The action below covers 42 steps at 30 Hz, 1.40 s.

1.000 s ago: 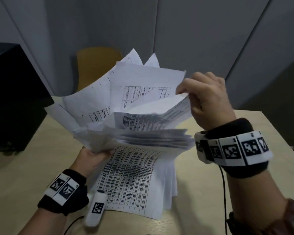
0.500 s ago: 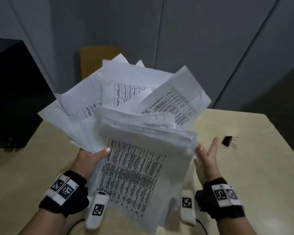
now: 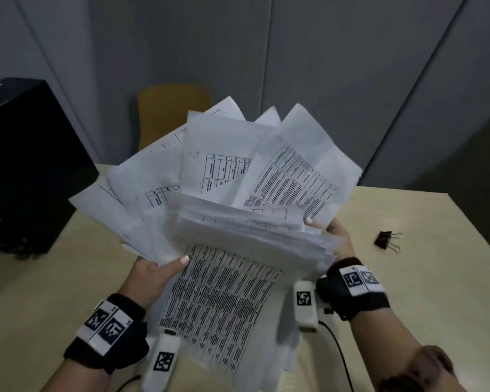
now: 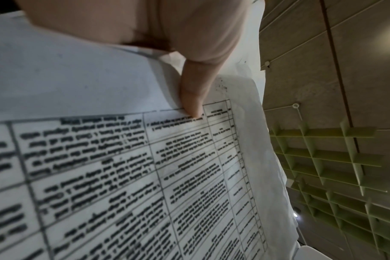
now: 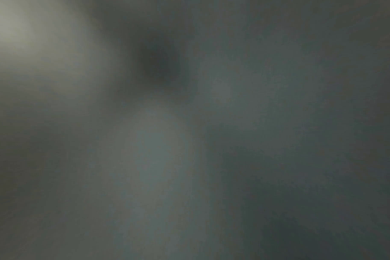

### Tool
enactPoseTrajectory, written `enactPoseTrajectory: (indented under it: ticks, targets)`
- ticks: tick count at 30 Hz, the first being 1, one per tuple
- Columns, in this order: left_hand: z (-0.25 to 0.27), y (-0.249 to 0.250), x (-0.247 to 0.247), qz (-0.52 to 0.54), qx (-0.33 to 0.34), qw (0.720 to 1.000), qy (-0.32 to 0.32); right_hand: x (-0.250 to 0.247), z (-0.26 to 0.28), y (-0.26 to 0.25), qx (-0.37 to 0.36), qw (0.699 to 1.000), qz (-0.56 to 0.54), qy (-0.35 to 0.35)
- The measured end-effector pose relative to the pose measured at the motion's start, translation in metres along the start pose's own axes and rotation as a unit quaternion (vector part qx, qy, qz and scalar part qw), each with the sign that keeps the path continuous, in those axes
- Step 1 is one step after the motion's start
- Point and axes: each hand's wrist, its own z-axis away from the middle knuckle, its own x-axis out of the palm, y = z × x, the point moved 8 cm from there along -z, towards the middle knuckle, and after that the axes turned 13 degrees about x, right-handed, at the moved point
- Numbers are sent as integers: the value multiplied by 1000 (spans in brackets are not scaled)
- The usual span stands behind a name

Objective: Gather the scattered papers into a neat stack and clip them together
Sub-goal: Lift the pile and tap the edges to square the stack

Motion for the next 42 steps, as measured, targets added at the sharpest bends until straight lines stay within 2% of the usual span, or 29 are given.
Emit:
enactPoseTrajectory:
  ticks: [2, 4, 7, 10, 13, 18, 22, 25, 29, 33, 38, 42]
  targets:
    - [1, 3, -2, 9, 8, 1000, 19, -15, 9, -28, -145, 985, 63, 76]
    - [0, 3, -3, 12, 14, 999, 28, -20, 23, -56, -259, 955, 108, 99]
    - [-3, -4, 0, 30, 11, 999, 19, -19, 42, -79, -358, 919, 147, 77]
    - [-9, -13, 5, 23, 14, 999, -16, -19, 58, -88, -413, 895, 151, 73]
    - [-11, -15, 6, 32, 16, 999, -23, -17, 66, -87, -422, 892, 154, 48]
    - [-11, -5, 16, 64, 51, 995, -56, 20, 71, -75, -399, 892, 204, -58]
    - [-14, -7, 15, 74, 65, 994, -53, 29, 68, -63, -376, 896, 224, -79]
    - [-13, -10, 11, 77, 65, 994, -43, 15, 72, -74, -403, 882, 245, -21]
    - [-10, -19, 2, 52, 66, 996, -28, -34, 78, -107, -438, 862, 222, 125]
    - [-10, -19, 6, 62, 62, 995, -40, -54, 73, -111, -432, 850, 249, 169]
    - [-9, -23, 5, 82, 54, 995, -30, -41, 66, -87, -396, 869, 289, 74]
    - [-9, -27, 7, 35, 52, 998, -26, -10, 55, -56, -342, 886, 314, 6]
